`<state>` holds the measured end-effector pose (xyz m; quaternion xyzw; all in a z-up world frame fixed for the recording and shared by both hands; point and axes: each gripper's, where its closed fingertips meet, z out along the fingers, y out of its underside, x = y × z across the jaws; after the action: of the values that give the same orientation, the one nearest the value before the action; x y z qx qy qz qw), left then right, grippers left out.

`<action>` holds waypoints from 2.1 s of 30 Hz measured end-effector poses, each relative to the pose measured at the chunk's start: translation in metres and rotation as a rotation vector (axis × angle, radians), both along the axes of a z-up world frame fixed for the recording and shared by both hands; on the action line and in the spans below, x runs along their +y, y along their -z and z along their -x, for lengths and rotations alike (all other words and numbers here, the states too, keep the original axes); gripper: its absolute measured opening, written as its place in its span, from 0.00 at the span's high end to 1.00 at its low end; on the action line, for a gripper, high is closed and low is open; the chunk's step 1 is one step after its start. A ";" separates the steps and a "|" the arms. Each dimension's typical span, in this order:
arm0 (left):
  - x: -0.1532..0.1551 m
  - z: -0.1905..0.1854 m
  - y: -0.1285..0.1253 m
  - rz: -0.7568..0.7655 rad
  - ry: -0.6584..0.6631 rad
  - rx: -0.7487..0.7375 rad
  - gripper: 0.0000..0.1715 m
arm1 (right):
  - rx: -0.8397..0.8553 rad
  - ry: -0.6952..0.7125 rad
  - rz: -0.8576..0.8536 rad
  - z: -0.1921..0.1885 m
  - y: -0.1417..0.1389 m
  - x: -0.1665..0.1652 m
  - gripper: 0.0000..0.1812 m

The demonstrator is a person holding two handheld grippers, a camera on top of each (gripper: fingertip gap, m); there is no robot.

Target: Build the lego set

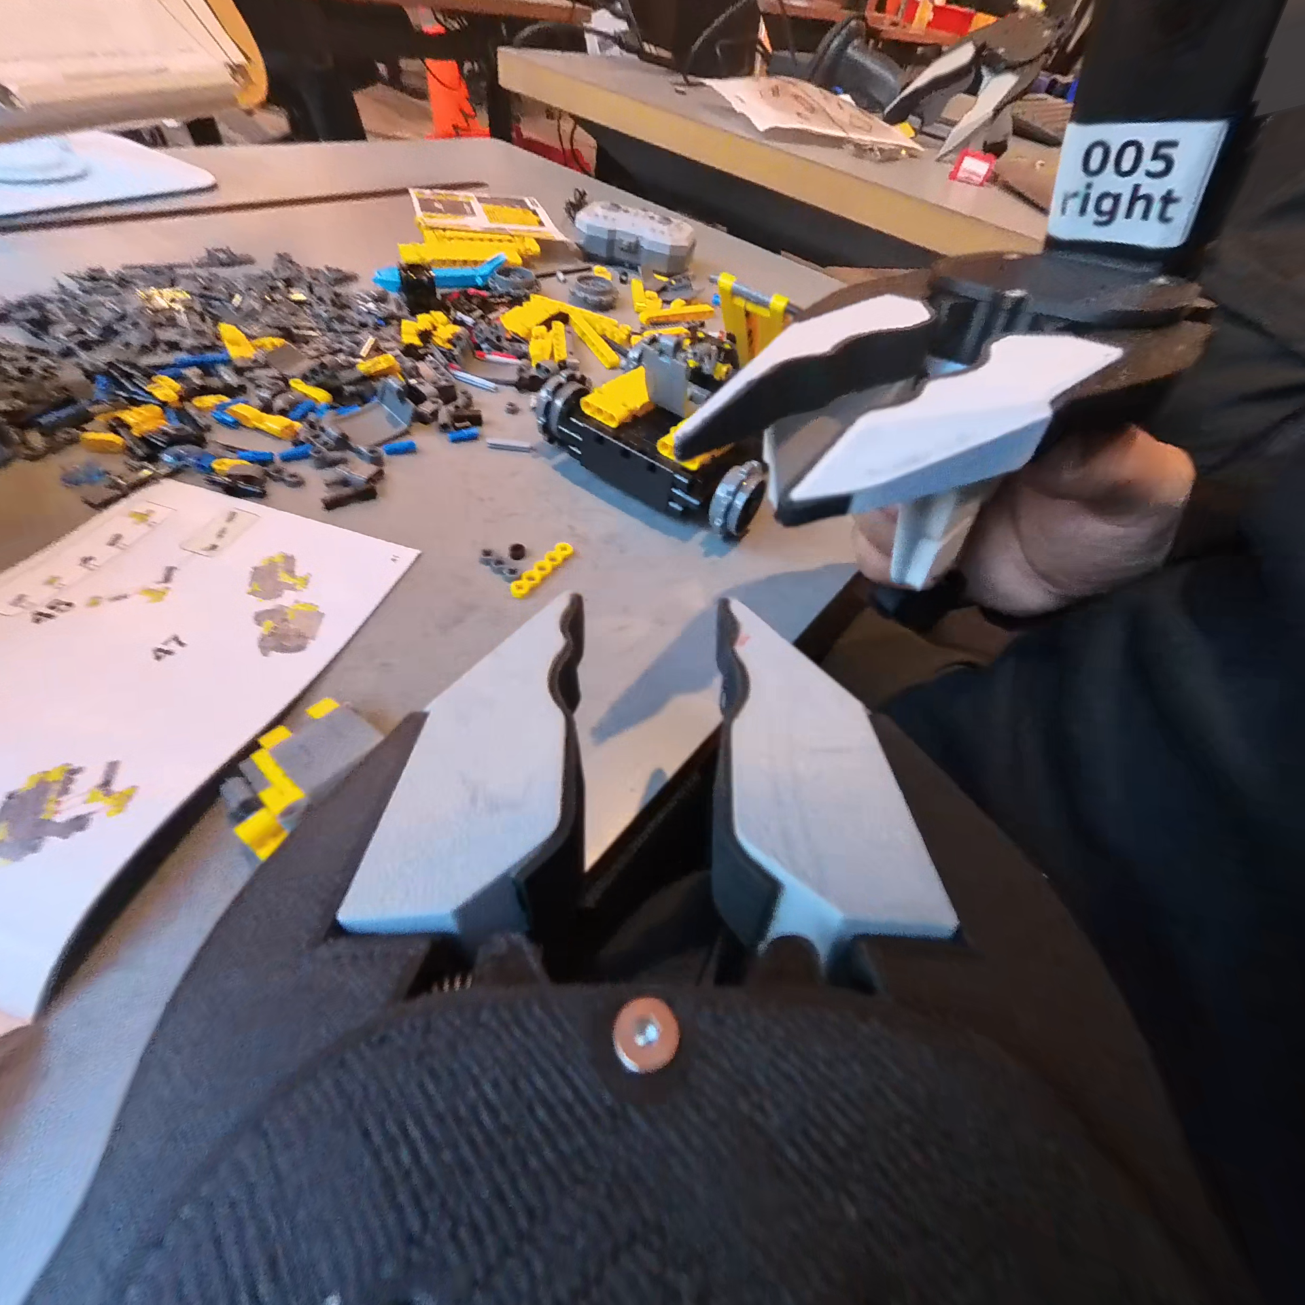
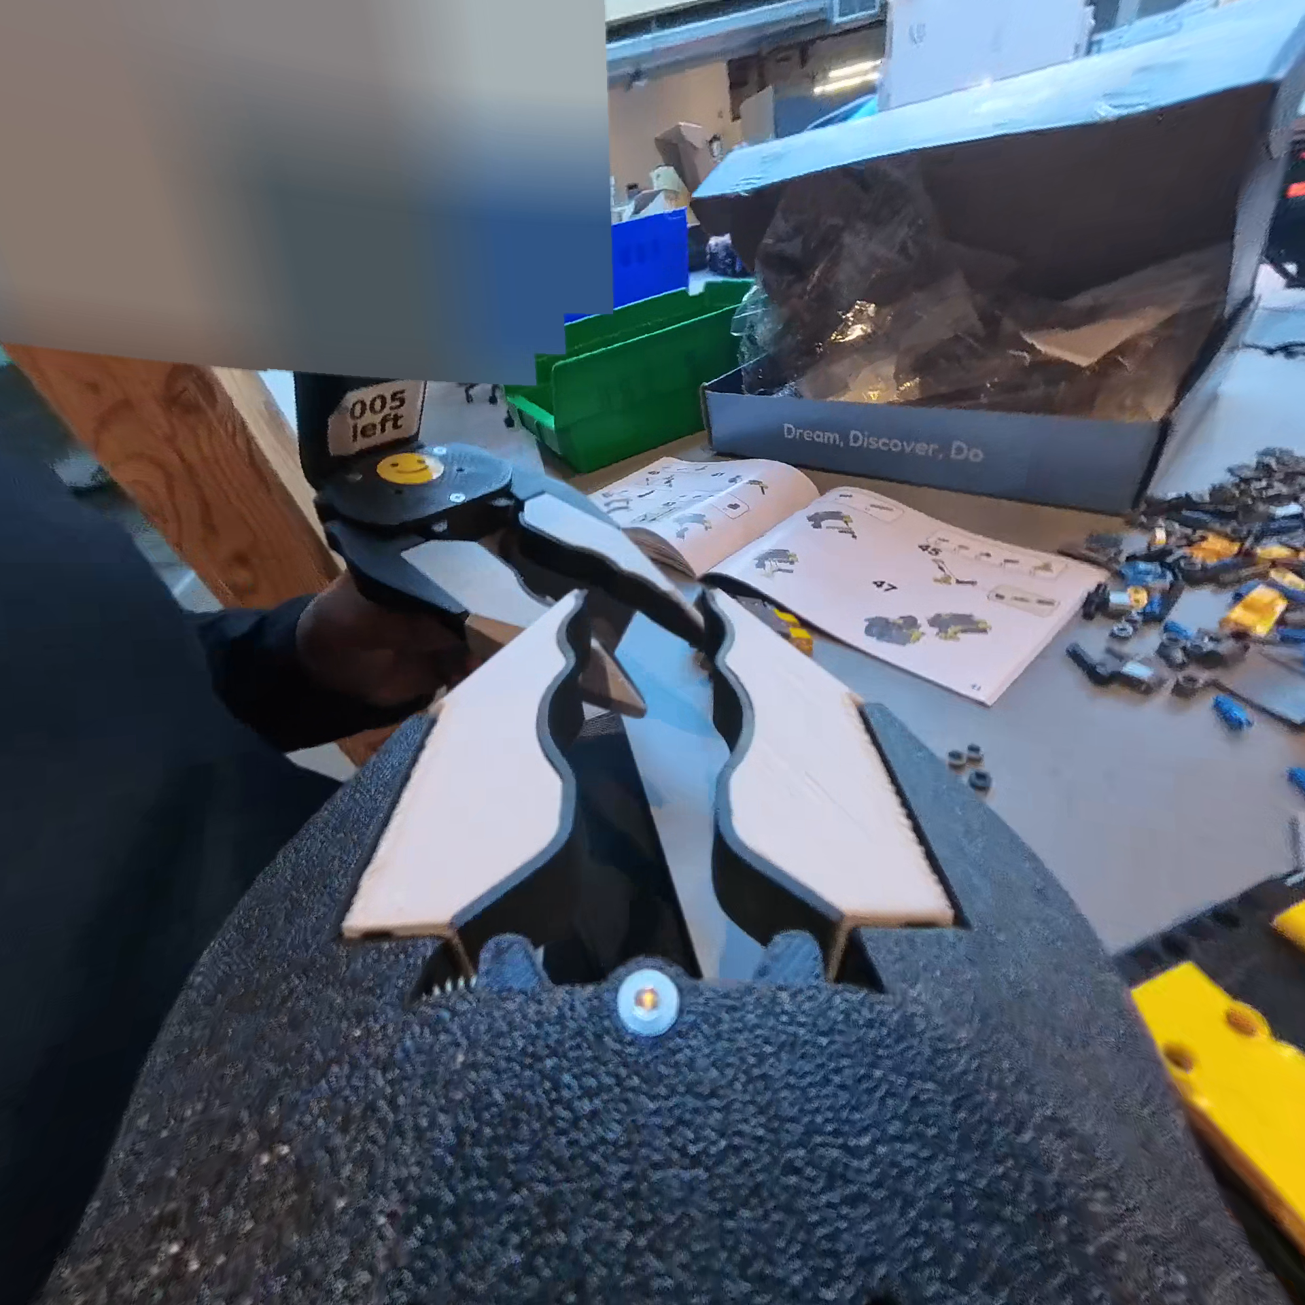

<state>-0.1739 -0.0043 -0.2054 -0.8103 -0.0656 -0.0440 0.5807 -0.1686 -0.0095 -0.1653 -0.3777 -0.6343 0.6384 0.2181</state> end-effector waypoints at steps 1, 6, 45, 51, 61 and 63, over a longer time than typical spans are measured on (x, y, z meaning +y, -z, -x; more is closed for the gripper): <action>0.000 -0.003 0.003 0.008 0.005 -0.007 0.79 | -0.008 0.013 0.019 -0.002 0.001 0.002 0.82; -0.003 -0.020 0.015 0.040 0.040 -0.003 0.79 | -0.008 0.073 0.033 -0.011 0.007 0.007 0.80; -0.056 0.076 0.034 0.103 0.136 0.160 0.79 | -0.310 -0.078 -0.116 0.017 0.075 -0.012 0.85; -0.058 0.067 0.034 0.059 0.202 0.141 0.82 | -0.325 -0.139 -0.006 0.016 0.067 -0.013 0.94; -0.062 0.060 0.030 0.030 0.270 0.089 0.81 | -0.172 -0.143 -0.082 0.011 0.058 -0.022 0.99; -0.063 0.058 0.032 0.038 0.276 0.124 0.83 | -0.132 -0.134 -0.110 0.010 0.057 -0.023 0.98</action>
<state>-0.2317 -0.0669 -0.2372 -0.8237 0.0819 -0.0720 0.5564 -0.1783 -0.0324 -0.2222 -0.3629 -0.7052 0.5895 0.1531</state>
